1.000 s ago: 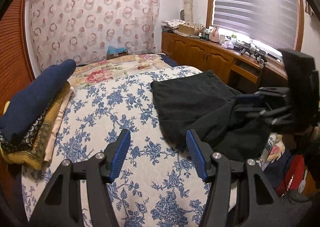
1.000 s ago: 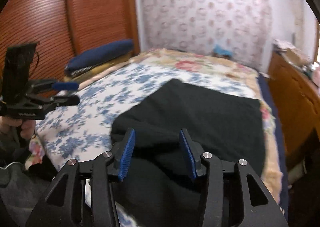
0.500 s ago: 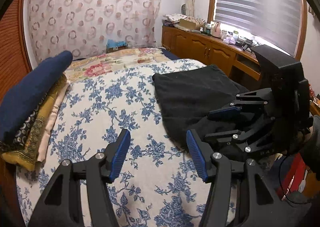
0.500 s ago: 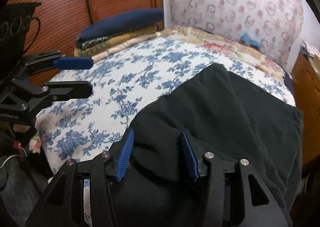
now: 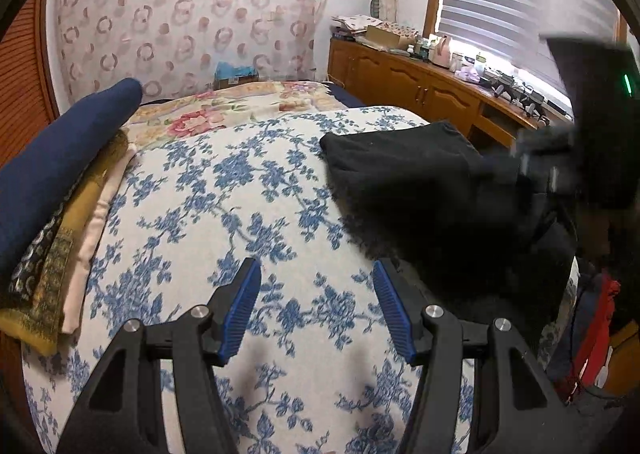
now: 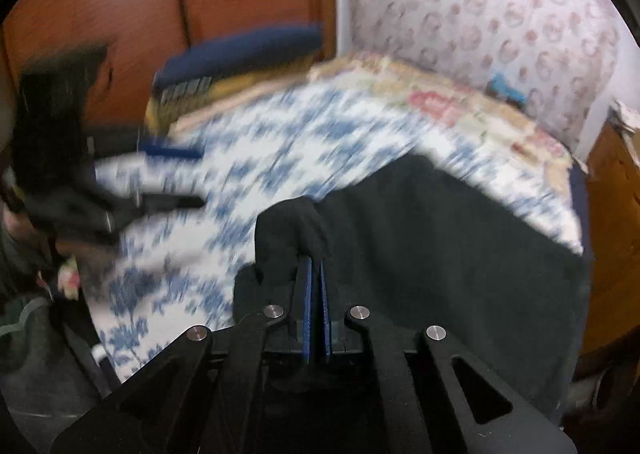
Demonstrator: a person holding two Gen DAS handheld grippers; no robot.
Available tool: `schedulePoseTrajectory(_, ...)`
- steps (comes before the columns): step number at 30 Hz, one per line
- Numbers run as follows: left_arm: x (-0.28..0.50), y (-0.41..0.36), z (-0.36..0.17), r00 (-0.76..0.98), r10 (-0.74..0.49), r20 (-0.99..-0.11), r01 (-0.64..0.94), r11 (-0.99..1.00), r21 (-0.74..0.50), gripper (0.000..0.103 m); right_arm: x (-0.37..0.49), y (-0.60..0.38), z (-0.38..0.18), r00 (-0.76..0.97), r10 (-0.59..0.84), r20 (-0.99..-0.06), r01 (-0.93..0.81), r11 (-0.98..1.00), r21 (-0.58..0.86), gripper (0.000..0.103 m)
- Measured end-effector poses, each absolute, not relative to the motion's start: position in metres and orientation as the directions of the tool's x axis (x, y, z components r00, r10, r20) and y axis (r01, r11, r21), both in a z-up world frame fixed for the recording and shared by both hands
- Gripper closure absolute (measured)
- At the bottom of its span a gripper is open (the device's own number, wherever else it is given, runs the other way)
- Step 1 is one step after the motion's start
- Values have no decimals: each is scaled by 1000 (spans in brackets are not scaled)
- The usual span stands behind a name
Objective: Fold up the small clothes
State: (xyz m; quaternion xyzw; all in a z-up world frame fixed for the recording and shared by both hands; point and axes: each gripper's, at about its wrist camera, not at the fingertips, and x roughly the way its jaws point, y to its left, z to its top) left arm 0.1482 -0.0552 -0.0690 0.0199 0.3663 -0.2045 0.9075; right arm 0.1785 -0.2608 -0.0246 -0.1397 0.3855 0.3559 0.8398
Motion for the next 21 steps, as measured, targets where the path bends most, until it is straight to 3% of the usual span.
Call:
schedulePoseTrajectory(4,162,-69,-68,631,-372,-681,416,903,-107,45,225,-312,2,557,429,-710,-603,798,9,102)
schedulePoseTrajectory(8,180,-88,-72,605,-379,-700,443,891,-100,45,298,-388,-11,667,179,-723,-358,928,-100,100)
schedulePoseTrajectory(10,187,-98,-73,593,-385,-707,458,884,-96,45,314,-414,-25,655,89,-751,-274,953,-127,88)
schedulePoseTrajectory(12,192,-108,-74,581,-391,-714,472,876,-95,45,312,-431,-32,651,79,-755,-236,966,-102,75)
schedulePoseTrajectory(21,202,-141,-86,528,-409,-744,515,851,-102,45,275,-426,-50,564,255,-785,-349,936,53,65)
